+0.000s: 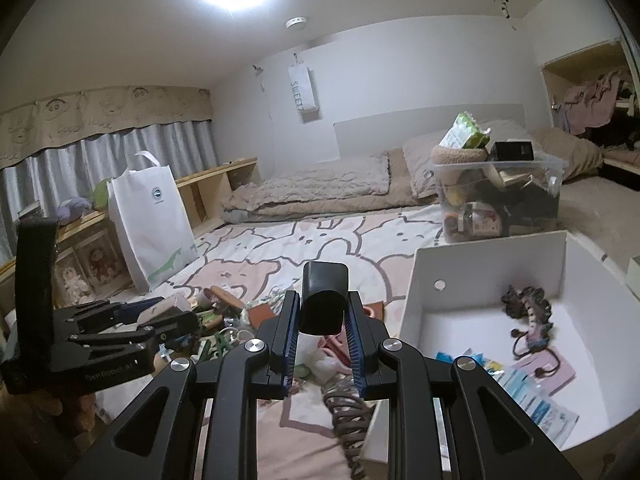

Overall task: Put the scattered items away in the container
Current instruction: 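Carry the cream tube and black cap toward the white shoebox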

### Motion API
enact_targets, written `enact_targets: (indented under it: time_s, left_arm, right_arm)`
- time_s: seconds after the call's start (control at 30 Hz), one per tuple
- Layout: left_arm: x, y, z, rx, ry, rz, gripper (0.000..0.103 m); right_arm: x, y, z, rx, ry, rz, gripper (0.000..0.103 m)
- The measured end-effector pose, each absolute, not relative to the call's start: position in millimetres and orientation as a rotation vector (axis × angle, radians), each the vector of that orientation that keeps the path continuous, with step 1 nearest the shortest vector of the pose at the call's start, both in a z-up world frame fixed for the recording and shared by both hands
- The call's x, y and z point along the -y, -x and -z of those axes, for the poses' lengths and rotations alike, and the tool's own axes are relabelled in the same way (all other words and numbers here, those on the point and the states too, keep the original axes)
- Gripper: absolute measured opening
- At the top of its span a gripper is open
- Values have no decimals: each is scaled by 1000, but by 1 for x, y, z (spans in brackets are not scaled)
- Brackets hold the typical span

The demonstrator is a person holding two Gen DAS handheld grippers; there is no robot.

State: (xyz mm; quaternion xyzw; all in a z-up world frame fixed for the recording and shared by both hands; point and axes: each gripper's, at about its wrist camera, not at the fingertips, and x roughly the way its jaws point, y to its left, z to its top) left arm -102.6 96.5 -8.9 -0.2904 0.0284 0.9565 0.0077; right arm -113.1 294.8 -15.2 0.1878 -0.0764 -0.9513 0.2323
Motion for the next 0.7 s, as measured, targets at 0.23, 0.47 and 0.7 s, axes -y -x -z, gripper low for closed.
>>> enact_targets:
  time_s: [0.23,0.47,0.7]
  left_arm:
    - [-121,108,1,-105,875,-2934,51]
    - [-146,112,-14,-90,833,-2876,51]
    - [-176,121,-33,-114,779,-2839,52]
  right_arm:
    - [-310,116,1,197,-502,2647,23]
    - [-331,125,-12,236,-519,2659,23]
    - [-354,136,-35,221,-524,2695,23]
